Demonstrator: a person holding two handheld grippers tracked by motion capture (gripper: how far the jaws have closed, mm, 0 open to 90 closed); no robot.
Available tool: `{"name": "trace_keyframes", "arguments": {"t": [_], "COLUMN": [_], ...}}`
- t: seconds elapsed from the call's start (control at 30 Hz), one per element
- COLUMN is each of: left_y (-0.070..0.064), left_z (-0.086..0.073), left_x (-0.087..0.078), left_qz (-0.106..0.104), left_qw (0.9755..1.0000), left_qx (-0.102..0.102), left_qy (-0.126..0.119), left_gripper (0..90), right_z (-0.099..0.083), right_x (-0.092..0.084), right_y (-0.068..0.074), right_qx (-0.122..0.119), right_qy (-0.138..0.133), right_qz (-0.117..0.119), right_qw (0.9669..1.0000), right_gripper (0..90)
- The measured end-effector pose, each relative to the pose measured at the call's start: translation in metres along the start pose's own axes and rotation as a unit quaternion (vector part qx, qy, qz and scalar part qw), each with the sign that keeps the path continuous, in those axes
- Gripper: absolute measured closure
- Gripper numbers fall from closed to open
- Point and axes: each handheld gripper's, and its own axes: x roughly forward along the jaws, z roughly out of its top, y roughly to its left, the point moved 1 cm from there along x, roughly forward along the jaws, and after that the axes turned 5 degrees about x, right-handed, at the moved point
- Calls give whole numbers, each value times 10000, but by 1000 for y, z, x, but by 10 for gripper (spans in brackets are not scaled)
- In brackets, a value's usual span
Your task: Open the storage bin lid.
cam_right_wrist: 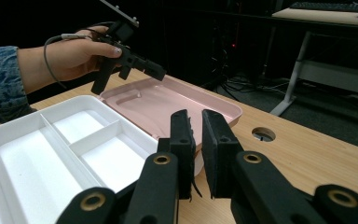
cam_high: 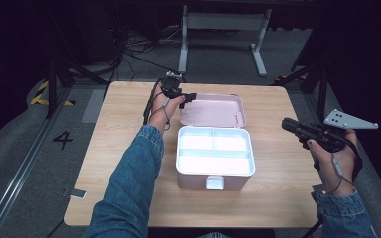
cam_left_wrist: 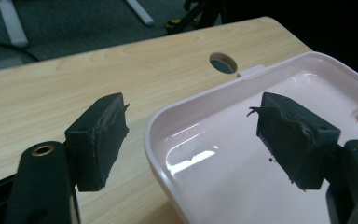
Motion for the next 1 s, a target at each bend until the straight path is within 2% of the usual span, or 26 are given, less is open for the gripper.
{"name": "trace_keyframes", "arguments": {"t": [0.07,0.1,0.17,0.27,0.3,0.33,0.4,0.47,0.63,0.83,0.93,1.0], "left_y": [-4,-9,-12,-25,-29,-29,-37,-42,-49,-51,-48,-47], "left_z": [3,7,8,14,15,15,16,15,10,-3,-11,-16], "left_x": [-11,-23,-28,-57,-65,-65,-85,-100,-132,-159,-170,-174], "left_qz": [-48,-53,-85,-161,-120,-120,-7,20,-26,-57,-1,135], "left_qw": [9999,9996,9994,9976,9969,9969,9954,9944,9936,9935,9930,9924], "left_qx": [72,201,218,527,607,607,784,866,907,903,928,972], "left_qy": [-133,-214,-246,-428,-478,-478,-559,-599,-678,-687,-725,-737], "left_gripper": [248,247,247,246,248,253,258,259,259,259,259,258], "right_z": [2,3,4,6,6,6,8,9,8,6,5,3], "right_x": [5,11,14,26,29,29,34,38,45,46,45,44], "right_y": [-2,-3,-4,-8,-10,-10,-13,-16,-23,-27,-29,-31], "right_qx": [10,37,25,19,27,27,88,103,228,315,347,383], "right_qy": [2,26,49,128,115,115,131,125,155,200,233,287], "right_qz": [42,92,108,155,158,158,168,167,162,142,110,85], "right_qw": [10000,9999,9999,9998,9998,9998,9997,9997,9995,9992,9991,9988], "right_gripper": [819,805,789,720,708,708,691,685,675,671,663,654]}}
